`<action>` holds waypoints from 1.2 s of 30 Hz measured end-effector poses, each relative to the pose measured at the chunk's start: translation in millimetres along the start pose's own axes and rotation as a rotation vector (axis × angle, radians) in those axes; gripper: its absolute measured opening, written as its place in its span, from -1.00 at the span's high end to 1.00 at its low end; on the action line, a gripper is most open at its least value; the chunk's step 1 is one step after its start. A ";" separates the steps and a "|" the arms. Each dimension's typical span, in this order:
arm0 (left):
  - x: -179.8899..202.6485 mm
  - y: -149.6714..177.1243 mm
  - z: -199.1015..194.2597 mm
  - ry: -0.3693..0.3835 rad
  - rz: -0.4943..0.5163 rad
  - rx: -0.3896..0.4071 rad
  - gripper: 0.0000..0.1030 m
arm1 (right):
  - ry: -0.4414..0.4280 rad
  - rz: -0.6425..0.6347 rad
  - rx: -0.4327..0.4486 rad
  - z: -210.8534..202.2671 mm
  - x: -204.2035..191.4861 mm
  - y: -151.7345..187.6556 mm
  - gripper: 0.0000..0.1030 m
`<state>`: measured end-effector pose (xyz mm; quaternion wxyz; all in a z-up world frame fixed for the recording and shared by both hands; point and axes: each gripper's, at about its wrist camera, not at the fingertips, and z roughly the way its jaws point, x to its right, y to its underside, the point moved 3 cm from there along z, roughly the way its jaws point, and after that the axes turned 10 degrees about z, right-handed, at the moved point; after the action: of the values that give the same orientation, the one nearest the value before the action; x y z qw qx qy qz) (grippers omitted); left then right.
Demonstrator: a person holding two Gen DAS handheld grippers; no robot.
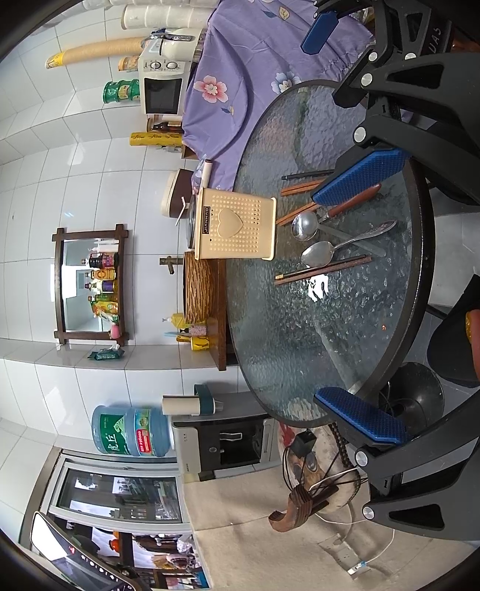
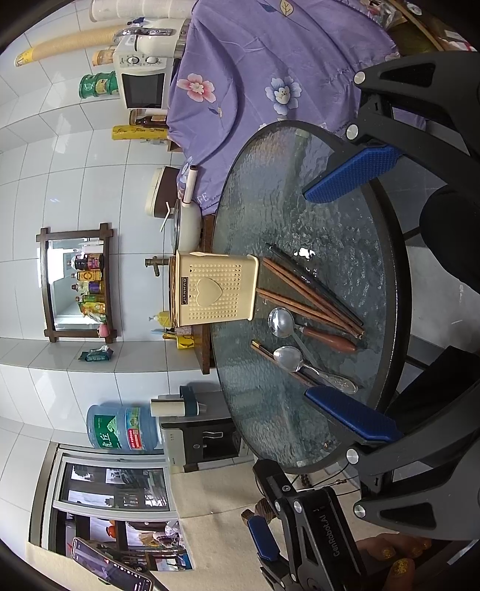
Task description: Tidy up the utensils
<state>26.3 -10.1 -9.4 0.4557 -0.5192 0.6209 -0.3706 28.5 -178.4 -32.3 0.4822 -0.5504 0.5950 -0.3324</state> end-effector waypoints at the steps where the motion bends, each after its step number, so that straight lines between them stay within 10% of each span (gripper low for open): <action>1: 0.2 0.2 0.0 0.000 0.001 0.000 -0.88 | -0.001 0.000 0.000 -0.1 -0.1 0.2 -0.90; 26: -2.0 0.4 14.6 -0.008 0.032 -0.040 -0.88 | 0.027 0.008 -0.022 9.5 8.1 -1.9 -0.90; 36: -6.7 7.9 77.2 0.061 0.053 -0.233 -0.88 | 0.129 0.015 -0.185 76.6 36.7 -2.8 -0.90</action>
<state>97.6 -1.1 -39.6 0.3827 -0.5406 0.6867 -0.2996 104.0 -204.4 -61.4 0.3923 -0.5657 0.6570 -0.3072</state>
